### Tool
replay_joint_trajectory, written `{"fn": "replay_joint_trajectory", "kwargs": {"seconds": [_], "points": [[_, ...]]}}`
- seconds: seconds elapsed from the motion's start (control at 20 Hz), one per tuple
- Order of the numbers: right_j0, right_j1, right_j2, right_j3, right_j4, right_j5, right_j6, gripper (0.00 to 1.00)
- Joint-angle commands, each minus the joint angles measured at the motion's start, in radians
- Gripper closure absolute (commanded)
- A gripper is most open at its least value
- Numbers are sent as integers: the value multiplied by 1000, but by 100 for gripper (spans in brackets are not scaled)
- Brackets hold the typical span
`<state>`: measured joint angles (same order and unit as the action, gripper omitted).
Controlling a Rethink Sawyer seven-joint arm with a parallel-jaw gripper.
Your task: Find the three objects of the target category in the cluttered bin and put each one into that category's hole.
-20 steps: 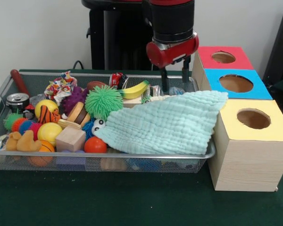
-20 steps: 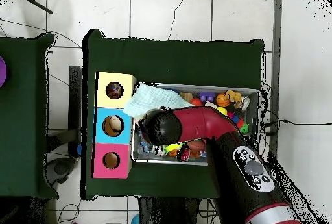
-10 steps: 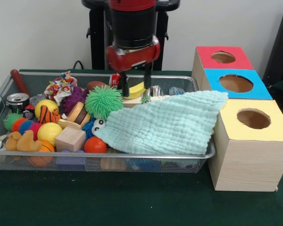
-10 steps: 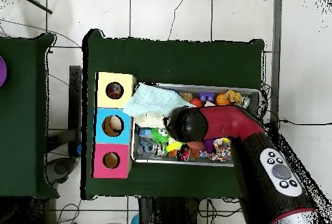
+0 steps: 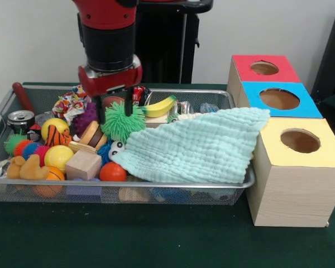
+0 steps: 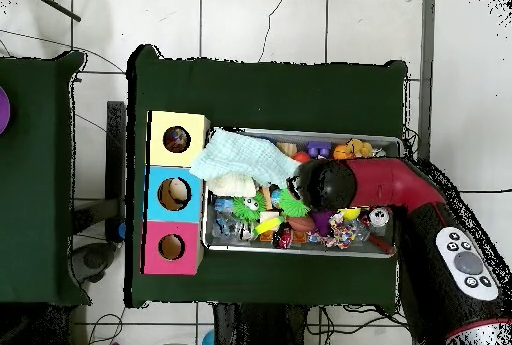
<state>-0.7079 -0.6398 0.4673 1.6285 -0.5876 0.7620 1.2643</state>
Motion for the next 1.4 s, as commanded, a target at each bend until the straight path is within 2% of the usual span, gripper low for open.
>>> {"fn": "replay_joint_trajectory", "kwargs": {"seconds": [0.05,0.15,0.35,0.65,0.75,0.85,1.1,1.4], "points": [[-1,93,1,-152,-131,211,-310,0],[2,109,-3,-171,-154,239,-312,0],[11,129,-20,-205,-203,356,-349,0],[12,164,-13,-249,-245,427,-343,0],[10,163,-12,-245,-258,425,-330,0],[-13,162,10,-216,-239,364,-288,0],[-98,118,55,-68,-189,241,-252,0],[-138,50,38,37,-206,262,-261,0]]}}
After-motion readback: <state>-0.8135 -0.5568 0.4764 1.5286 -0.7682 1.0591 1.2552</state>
